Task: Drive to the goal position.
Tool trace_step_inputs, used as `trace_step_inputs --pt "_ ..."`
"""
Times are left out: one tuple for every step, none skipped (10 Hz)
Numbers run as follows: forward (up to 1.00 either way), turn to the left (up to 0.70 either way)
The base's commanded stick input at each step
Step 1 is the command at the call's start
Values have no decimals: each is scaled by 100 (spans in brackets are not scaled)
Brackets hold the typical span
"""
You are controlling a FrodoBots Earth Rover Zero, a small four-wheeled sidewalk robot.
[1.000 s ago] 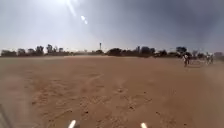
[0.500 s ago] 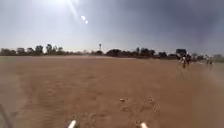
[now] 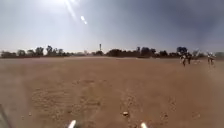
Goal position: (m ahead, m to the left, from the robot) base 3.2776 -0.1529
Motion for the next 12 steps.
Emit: trace_step_inputs --pt "70 0" --pt "70 0" --pt "70 0" --pt "70 0" --pt "70 0" --pt "70 0" --pt "70 0" --pt "70 0" --pt "70 0" --pt "70 0" --pt "70 0" --pt "70 0"
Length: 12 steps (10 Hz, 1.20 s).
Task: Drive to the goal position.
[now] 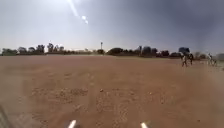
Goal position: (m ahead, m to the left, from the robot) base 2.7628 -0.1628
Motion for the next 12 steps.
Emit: trace_step_inputs --pt "70 0" --pt "70 0" --pt "70 0" --pt "70 0" --pt "70 0" --pt "70 0" --pt "70 0" --pt "70 0" --pt "70 0" --pt "70 0" --pt "70 0" --pt "70 0"
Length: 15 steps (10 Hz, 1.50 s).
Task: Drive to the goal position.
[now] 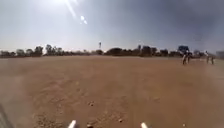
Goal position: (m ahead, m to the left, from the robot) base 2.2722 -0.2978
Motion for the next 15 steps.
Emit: trace_step_inputs --pt "70 0" --pt "70 0" --pt "70 0" --pt "70 0" --pt "70 0" --pt "70 0" --pt "70 0" --pt "70 0" --pt "70 0" --pt "70 0" --pt "70 0" --pt "70 0" --pt "70 0" --pt "70 0" --pt "70 0"
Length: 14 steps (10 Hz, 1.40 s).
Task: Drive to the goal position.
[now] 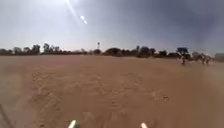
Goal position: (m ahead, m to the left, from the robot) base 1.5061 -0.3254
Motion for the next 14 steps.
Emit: trace_step_inputs --pt "70 0" --pt "70 0" --pt "70 0" --pt "70 0" --pt "70 0" --pt "70 0" --pt "70 0" --pt "70 0" --pt "70 0" --pt "70 0" --pt "70 0" --pt "70 0" --pt "70 0" --pt "70 0"
